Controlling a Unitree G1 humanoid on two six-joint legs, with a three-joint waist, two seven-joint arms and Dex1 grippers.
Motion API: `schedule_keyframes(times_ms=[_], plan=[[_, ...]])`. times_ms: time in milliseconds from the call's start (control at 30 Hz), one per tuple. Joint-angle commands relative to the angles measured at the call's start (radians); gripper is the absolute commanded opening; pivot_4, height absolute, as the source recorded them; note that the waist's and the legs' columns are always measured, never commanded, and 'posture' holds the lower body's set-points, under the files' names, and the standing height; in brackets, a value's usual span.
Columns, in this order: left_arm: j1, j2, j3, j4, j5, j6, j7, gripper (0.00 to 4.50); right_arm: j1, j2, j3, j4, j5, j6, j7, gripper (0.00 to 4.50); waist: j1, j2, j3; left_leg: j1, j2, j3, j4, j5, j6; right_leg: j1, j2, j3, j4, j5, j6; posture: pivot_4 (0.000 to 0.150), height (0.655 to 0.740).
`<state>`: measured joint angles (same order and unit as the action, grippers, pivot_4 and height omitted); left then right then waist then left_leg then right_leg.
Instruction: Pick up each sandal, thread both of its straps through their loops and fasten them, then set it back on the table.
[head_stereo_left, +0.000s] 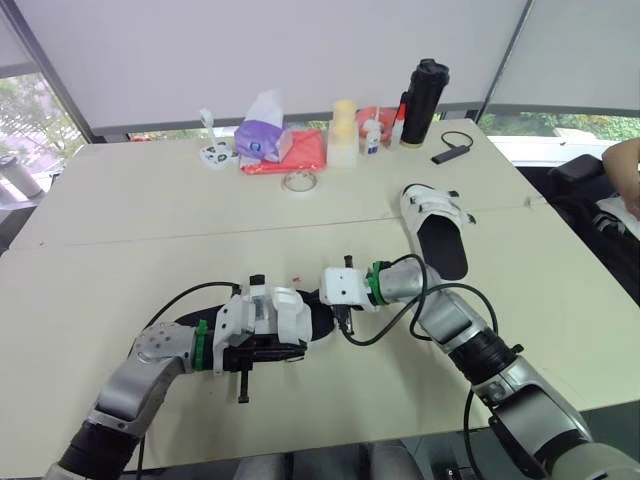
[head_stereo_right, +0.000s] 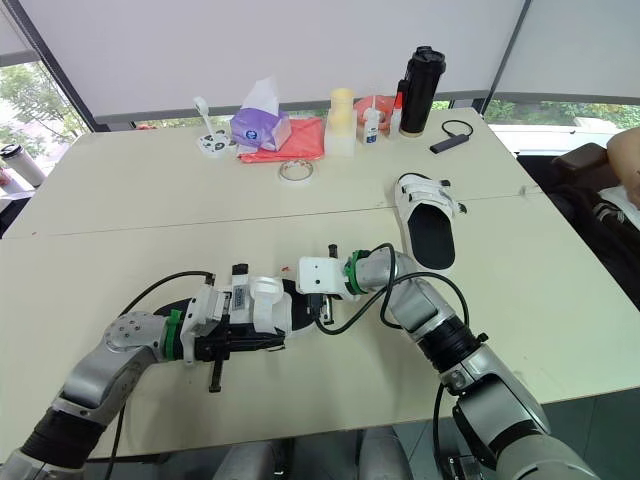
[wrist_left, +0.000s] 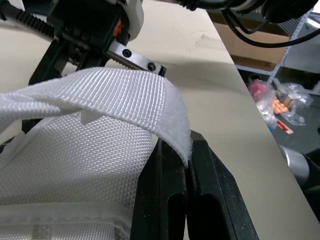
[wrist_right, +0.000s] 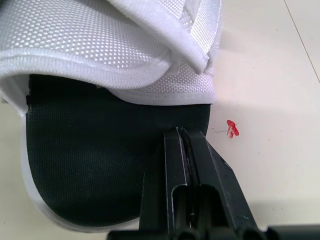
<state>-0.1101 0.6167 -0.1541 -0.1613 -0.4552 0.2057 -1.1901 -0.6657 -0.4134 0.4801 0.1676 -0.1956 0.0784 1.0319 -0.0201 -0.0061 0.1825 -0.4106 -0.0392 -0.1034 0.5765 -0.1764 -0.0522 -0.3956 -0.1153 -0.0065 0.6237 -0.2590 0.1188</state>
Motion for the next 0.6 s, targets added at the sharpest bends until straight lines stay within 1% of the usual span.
schedule_keyframes(times_ms=[33, 100, 133, 267, 300, 400, 500, 600], plan=[[0.041, 0.040, -0.004, 0.027, 0.011, 0.088, 0.011, 0.84, 0.009, -0.012, 0.019, 0.028, -0.025, 0.005, 0.008, 0.00, 0.000, 0.001, 0.000, 0.000, 0.000, 0.000, 0.000, 0.000, 0.000, 0.000, 0.000, 0.000, 0.000, 0.000, 0.000, 0.150, 0.7400], [0.044, 0.051, 0.010, 0.003, -0.010, 0.112, 0.012, 1.77, 0.007, -0.012, 0.020, 0.030, -0.025, 0.003, 0.008, 0.00, 0.001, 0.001, -0.001, 0.000, 0.000, 0.000, 0.000, 0.000, 0.000, 0.000, 0.000, 0.000, 0.000, 0.000, 0.000, 0.150, 0.7400], [0.050, 0.058, 0.027, -0.015, -0.032, 0.129, 0.013, 2.15, 0.007, -0.012, 0.020, 0.031, -0.025, 0.003, 0.008, 0.00, 0.002, 0.001, -0.001, 0.000, 0.000, 0.000, 0.000, 0.000, 0.000, 0.000, 0.000, 0.000, 0.000, 0.000, 0.000, 0.150, 0.7400], [0.084, 0.101, 0.088, -0.086, -0.100, 0.179, 0.016, 4.20, 0.001, -0.011, 0.022, 0.041, -0.025, -0.004, 0.008, 0.00, 0.001, 0.002, -0.001, 0.001, 0.001, -0.001, 0.000, 0.000, 0.000, 0.000, 0.000, 0.000, 0.000, -0.001, 0.002, 0.150, 0.7400], [0.095, 0.118, 0.104, -0.103, -0.117, 0.194, 0.013, 4.46, 0.001, -0.010, 0.023, 0.042, -0.025, -0.006, 0.008, 0.00, 0.000, 0.002, -0.001, 0.001, 0.001, -0.001, 0.000, 0.000, 0.000, 0.000, 0.000, 0.000, 0.000, -0.001, 0.002, 0.150, 0.7400], [0.124, 0.151, 0.170, -0.128, -0.167, 0.225, 0.016, 4.46, -0.001, -0.009, 0.024, 0.046, -0.024, -0.012, 0.009, 0.00, -0.001, 0.002, -0.001, 0.000, 0.001, -0.003, -0.001, 0.000, 0.000, -0.001, 0.000, 0.000, 0.000, -0.001, 0.001, 0.150, 0.7400], [0.144, 0.156, 0.251, -0.137, -0.233, 0.272, 0.045, 4.46, -0.002, -0.008, 0.025, 0.052, -0.024, -0.018, 0.010, 0.00, 0.000, 0.002, -0.001, 0.000, 0.001, -0.003, -0.001, 0.000, 0.000, -0.001, 0.000, 0.000, 0.000, 0.000, 0.000, 0.150, 0.7400], [0.156, 0.159, 0.318, -0.150, -0.312, 0.347, 0.071, 4.46, -0.004, -0.005, 0.026, 0.058, -0.025, -0.025, 0.012, 0.00, 0.001, 0.001, -0.001, 0.000, 0.001, -0.003, -0.001, 0.000, 0.000, -0.002, 0.000, 0.000, 0.000, -0.002, 0.001, 0.150, 0.7400]])
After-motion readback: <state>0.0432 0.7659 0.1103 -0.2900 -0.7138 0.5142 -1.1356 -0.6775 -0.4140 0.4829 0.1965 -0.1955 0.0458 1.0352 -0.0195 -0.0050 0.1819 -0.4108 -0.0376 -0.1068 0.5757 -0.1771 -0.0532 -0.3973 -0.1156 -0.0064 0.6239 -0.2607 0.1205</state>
